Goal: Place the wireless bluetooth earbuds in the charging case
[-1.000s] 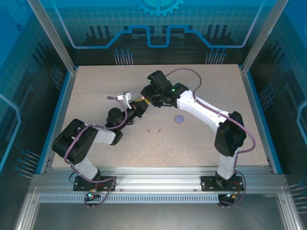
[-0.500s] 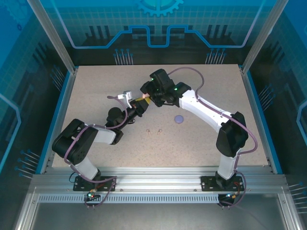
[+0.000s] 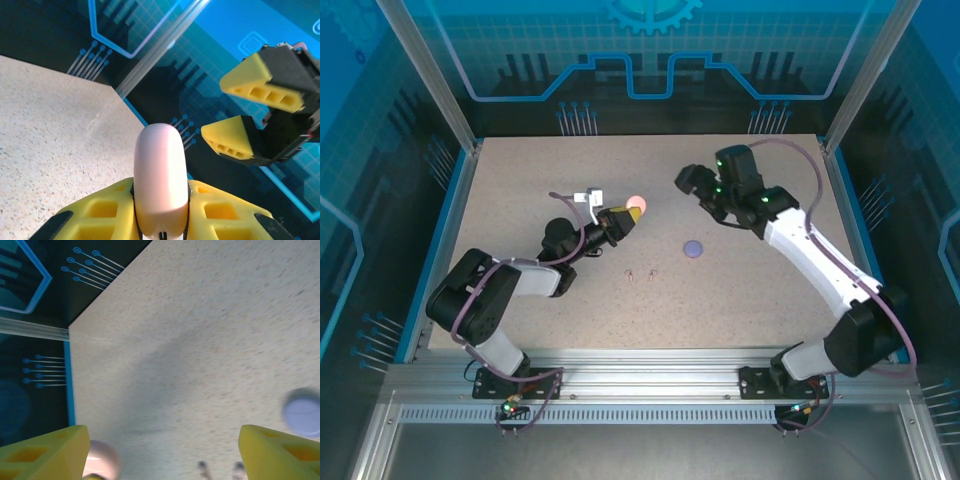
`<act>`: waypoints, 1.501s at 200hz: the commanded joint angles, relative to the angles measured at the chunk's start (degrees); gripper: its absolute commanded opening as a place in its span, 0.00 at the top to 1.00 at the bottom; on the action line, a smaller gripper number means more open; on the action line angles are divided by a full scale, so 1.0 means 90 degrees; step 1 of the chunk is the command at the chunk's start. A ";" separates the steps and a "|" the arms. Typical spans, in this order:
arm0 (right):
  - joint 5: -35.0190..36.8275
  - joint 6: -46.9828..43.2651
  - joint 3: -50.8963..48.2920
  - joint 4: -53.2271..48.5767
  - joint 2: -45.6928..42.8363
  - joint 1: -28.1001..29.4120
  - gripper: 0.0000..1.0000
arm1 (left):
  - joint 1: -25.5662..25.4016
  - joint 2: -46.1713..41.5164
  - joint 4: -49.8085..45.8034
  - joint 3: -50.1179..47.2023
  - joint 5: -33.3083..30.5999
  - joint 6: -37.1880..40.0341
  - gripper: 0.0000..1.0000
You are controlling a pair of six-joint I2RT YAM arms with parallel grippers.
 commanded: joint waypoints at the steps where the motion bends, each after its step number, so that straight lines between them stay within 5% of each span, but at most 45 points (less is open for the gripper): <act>1: -0.0426 -0.1325 -0.0755 0.0498 -0.0538 -0.0270 0.21 | 0.0069 -0.0438 -0.0802 0.0437 0.1016 0.0315 1.00; 41: -0.1641 -0.2883 -0.1891 0.1797 -0.1383 -0.0504 0.21 | 0.0164 -0.0607 -0.1863 0.0987 0.2210 0.0440 1.00; 93: -0.3182 -0.3696 -0.1967 0.2253 -0.1302 -0.0392 0.23 | 0.0183 -0.0545 -0.2447 0.1333 0.2765 0.0554 1.00; 207: -0.3094 -0.4080 -0.1191 0.2076 -0.0173 0.0177 0.28 | 0.0196 -0.0542 -0.2632 0.1465 0.2874 0.0643 1.00; 300: -0.2860 -0.3541 -0.1764 0.2388 -0.0013 -0.0642 0.38 | 0.0199 -0.0730 -0.2659 0.1360 0.2875 0.0672 1.00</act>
